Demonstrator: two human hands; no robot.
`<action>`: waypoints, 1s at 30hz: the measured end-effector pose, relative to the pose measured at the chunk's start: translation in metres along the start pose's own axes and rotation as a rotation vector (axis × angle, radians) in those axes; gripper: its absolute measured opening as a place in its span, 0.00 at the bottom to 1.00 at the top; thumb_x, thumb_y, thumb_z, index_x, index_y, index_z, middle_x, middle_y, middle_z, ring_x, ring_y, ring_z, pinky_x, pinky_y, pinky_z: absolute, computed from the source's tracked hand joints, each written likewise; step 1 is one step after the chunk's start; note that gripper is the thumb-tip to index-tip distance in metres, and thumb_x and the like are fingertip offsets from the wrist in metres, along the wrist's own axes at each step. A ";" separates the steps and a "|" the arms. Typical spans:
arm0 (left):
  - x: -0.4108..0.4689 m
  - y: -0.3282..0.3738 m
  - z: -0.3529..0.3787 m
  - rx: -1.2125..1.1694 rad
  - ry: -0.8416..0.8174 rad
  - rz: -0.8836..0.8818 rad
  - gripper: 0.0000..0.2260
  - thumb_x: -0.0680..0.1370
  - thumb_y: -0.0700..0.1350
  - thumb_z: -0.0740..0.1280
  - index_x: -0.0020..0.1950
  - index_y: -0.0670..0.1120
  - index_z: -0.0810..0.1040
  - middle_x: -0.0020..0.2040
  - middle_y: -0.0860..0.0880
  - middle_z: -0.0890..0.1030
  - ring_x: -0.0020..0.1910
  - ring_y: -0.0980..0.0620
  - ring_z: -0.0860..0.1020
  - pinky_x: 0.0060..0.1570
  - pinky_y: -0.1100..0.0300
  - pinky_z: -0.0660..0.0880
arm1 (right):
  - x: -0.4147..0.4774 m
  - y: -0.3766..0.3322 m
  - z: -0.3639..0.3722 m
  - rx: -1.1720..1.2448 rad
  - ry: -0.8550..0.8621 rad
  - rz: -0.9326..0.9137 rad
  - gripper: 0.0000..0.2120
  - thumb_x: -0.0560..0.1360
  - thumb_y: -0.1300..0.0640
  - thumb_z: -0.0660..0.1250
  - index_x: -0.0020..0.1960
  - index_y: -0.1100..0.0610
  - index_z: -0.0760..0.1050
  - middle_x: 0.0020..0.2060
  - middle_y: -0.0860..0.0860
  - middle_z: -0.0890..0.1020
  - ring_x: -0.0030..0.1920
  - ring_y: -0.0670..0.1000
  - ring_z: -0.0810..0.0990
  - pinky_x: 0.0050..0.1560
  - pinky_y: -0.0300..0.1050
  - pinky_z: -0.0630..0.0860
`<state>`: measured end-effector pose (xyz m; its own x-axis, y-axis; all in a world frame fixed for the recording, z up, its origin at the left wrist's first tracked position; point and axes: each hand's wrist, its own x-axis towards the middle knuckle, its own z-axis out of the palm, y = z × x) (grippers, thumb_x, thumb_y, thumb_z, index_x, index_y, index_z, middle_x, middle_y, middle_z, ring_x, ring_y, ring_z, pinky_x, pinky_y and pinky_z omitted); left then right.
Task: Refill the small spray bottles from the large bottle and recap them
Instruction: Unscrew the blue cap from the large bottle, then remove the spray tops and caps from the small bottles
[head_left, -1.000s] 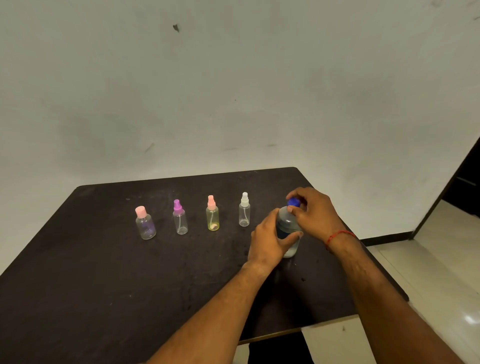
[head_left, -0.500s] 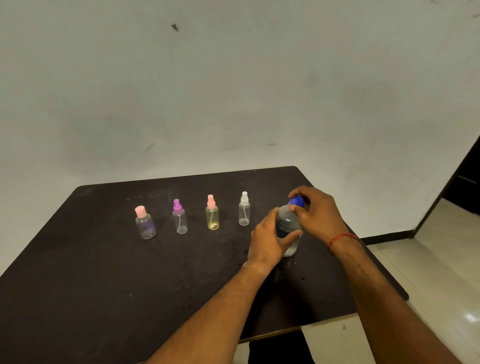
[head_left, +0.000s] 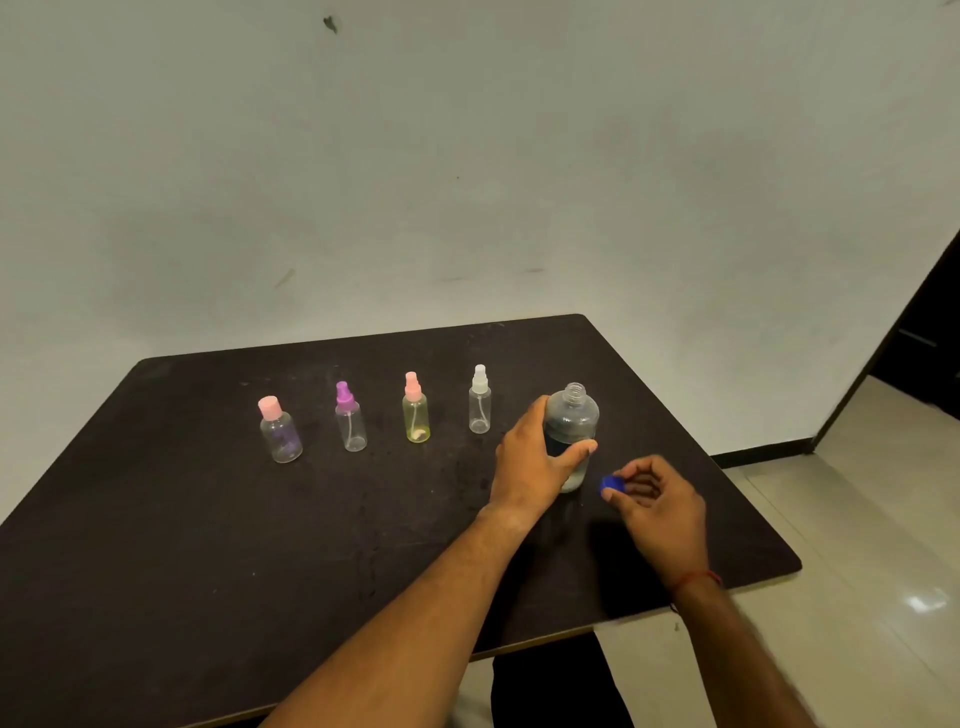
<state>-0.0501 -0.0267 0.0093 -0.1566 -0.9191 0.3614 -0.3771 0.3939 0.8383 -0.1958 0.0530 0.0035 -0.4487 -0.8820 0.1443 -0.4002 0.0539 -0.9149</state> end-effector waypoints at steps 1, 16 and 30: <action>0.000 0.000 0.000 -0.003 -0.003 0.000 0.28 0.71 0.58 0.77 0.67 0.55 0.72 0.60 0.59 0.80 0.59 0.60 0.77 0.61 0.55 0.77 | -0.003 0.006 0.002 -0.026 -0.012 0.017 0.14 0.68 0.64 0.76 0.47 0.52 0.75 0.43 0.47 0.81 0.44 0.45 0.81 0.47 0.39 0.80; -0.007 -0.012 -0.012 -0.026 -0.003 -0.062 0.35 0.72 0.57 0.76 0.76 0.52 0.67 0.71 0.54 0.75 0.70 0.56 0.73 0.69 0.54 0.73 | -0.012 0.027 0.008 -0.214 -0.071 -0.072 0.26 0.68 0.62 0.77 0.62 0.54 0.71 0.49 0.46 0.78 0.49 0.46 0.79 0.53 0.40 0.78; -0.032 -0.045 -0.063 -0.044 0.239 -0.133 0.16 0.78 0.52 0.72 0.64 0.53 0.76 0.60 0.57 0.79 0.59 0.59 0.78 0.61 0.57 0.78 | -0.032 -0.024 0.028 -0.083 0.127 -0.475 0.10 0.71 0.62 0.74 0.50 0.56 0.78 0.41 0.48 0.79 0.41 0.46 0.79 0.43 0.38 0.79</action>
<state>0.0289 -0.0147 -0.0140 0.1130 -0.9377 0.3285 -0.3396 0.2743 0.8997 -0.1495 0.0673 0.0106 -0.2932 -0.7547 0.5869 -0.6436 -0.2981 -0.7049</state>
